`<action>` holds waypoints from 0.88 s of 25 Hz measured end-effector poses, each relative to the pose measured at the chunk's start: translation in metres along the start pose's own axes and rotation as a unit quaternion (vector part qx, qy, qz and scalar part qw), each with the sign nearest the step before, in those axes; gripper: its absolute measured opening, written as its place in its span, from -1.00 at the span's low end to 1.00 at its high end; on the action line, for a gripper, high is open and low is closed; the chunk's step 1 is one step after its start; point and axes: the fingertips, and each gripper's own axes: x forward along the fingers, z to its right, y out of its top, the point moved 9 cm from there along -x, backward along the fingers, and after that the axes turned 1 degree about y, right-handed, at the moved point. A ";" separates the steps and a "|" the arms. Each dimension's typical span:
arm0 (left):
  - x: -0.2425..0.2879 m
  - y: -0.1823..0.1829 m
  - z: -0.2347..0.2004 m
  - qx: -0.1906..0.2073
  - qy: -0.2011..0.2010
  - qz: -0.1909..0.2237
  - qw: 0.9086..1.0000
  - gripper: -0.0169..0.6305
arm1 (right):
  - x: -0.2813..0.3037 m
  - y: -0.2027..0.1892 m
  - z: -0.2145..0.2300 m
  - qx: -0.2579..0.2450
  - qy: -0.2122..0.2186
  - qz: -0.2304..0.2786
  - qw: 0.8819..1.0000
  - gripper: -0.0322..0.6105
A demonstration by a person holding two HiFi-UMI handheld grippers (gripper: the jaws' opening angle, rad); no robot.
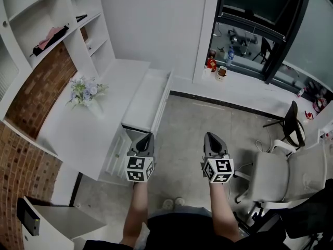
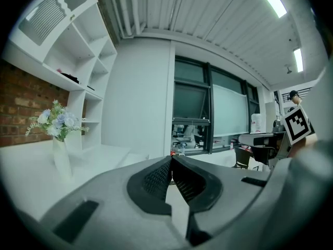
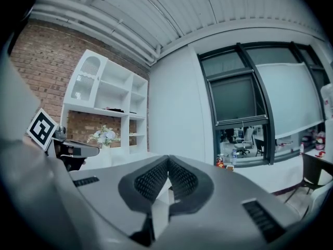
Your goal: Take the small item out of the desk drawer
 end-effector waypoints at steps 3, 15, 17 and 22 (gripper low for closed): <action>0.000 -0.002 -0.004 -0.001 -0.002 -0.002 1.000 -0.92 | 0.002 -0.001 -0.004 0.004 0.009 0.002 1.000 -0.90; -0.002 -0.005 -0.021 0.000 -0.013 0.006 1.000 -0.92 | 0.003 -0.005 -0.021 0.036 0.022 0.019 0.999 -0.44; 0.000 -0.004 -0.022 0.002 -0.016 0.006 1.000 -0.92 | 0.003 -0.004 -0.020 0.039 0.020 0.020 0.999 -0.39; 0.011 -0.003 -0.026 0.004 -0.023 0.002 1.000 -0.92 | 0.008 -0.002 -0.016 0.046 0.010 0.025 0.999 -0.34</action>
